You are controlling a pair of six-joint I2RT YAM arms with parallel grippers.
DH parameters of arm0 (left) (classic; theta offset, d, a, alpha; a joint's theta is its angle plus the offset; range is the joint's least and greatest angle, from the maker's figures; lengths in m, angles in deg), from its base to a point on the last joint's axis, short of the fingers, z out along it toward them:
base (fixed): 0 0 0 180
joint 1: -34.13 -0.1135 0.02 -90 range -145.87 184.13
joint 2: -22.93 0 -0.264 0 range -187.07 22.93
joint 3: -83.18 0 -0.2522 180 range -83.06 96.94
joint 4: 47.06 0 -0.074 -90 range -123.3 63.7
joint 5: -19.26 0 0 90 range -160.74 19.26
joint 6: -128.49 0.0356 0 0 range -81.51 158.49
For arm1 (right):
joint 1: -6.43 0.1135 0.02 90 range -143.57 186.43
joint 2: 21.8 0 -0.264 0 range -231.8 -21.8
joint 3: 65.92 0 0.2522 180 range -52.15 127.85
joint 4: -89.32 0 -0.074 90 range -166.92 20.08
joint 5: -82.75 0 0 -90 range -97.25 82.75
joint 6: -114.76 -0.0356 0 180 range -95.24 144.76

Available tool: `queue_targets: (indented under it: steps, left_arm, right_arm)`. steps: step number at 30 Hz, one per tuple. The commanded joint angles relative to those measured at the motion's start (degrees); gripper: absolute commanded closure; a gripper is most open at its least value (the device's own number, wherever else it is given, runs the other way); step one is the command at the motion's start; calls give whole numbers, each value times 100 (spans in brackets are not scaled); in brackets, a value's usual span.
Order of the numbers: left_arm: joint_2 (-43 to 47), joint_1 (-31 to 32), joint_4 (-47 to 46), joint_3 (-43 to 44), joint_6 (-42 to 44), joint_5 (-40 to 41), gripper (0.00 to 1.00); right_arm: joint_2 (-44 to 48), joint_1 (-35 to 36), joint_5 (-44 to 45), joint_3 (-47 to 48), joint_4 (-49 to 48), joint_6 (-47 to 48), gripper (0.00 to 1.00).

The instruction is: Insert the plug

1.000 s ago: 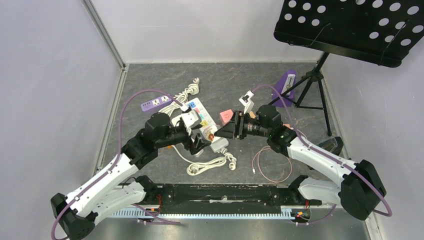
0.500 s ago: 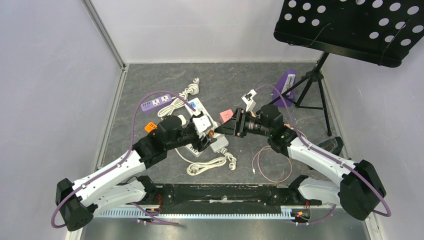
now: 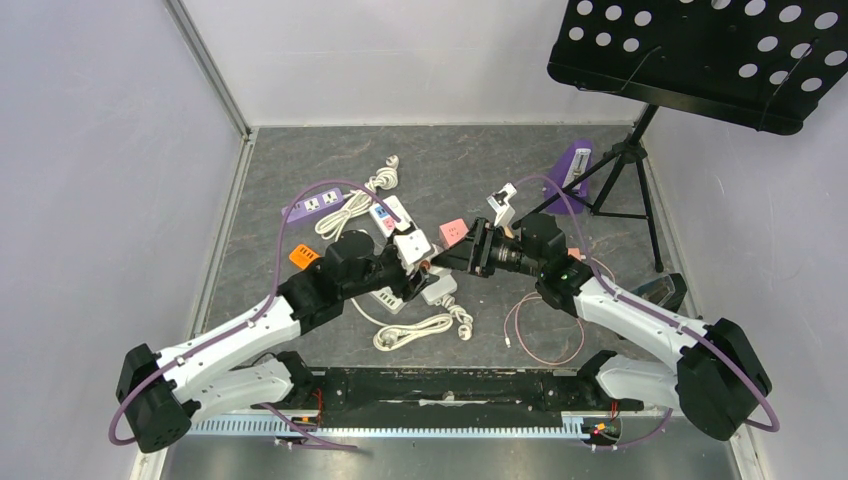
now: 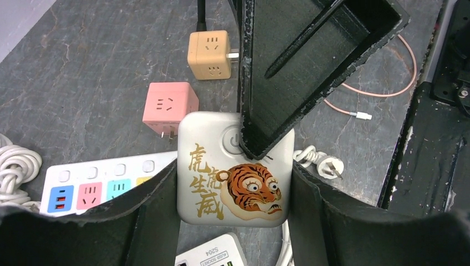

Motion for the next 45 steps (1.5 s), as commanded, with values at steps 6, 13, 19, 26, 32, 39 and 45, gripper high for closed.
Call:
queue_targets:
  steps: [6,13,19,26,32,39,45]
  left_arm:
    - [87,-6,-451,168,213,373,98]
    - [111,-85,89,368,759,738,98]
    - [-51,-819,226,513,961,399,98]
    - [-1026,-2282,739,1483,996,-1093,98]
    - [-2144,-2900,2080,2524,1770,-1643,98]
    - [-3130,-3401,2727,3134,2526,-2675,98]
    - [-3797,-3476,2974,3427,2990,-2945,98]
  right_arm:
    - [291,75,-19,-76,-184,291,2]
    - [898,35,700,-27,339,869,2]
    - [1460,-84,1930,107,1435,1377,5]
    - [1563,-92,2644,188,2280,2011,8]
    - [1490,-97,2708,-15,2330,2217,7]
    - [1115,-93,2669,25,2585,2655,6]
    - [861,-92,2556,-99,2661,2794,7]
